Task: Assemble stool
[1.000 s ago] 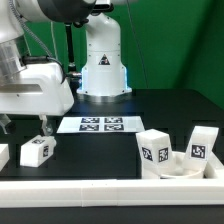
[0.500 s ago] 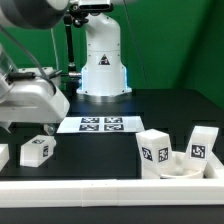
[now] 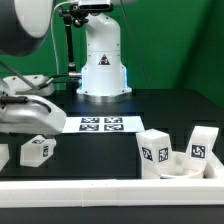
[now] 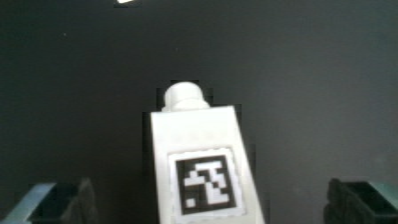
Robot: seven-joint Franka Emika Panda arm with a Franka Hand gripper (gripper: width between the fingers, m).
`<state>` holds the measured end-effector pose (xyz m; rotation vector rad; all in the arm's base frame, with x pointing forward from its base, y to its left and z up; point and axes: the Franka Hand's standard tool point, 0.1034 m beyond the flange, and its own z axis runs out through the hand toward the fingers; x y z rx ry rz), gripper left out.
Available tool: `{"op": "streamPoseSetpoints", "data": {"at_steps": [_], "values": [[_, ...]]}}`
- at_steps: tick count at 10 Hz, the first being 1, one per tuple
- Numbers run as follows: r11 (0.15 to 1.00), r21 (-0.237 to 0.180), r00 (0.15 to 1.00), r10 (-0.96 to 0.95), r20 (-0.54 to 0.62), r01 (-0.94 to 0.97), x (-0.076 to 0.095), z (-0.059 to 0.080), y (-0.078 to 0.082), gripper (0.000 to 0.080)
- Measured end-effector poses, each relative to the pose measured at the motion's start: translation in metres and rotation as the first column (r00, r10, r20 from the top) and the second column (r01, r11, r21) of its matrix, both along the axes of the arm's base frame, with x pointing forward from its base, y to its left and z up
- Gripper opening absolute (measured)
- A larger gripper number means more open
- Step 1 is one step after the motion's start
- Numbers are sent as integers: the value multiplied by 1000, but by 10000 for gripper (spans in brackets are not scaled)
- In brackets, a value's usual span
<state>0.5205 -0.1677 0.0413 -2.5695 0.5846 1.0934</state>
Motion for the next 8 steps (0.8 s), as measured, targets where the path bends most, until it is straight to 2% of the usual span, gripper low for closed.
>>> {"op": "streamPoseSetpoints", "data": {"at_steps": [3, 7, 8], "values": [[999, 5, 999, 32, 5, -32, 1, -12, -1, 649], [999, 7, 999, 36, -4, -36, 0, -15, 0, 649], [1000, 7, 999, 23, -36, -23, -4, -16, 0, 649]]}}
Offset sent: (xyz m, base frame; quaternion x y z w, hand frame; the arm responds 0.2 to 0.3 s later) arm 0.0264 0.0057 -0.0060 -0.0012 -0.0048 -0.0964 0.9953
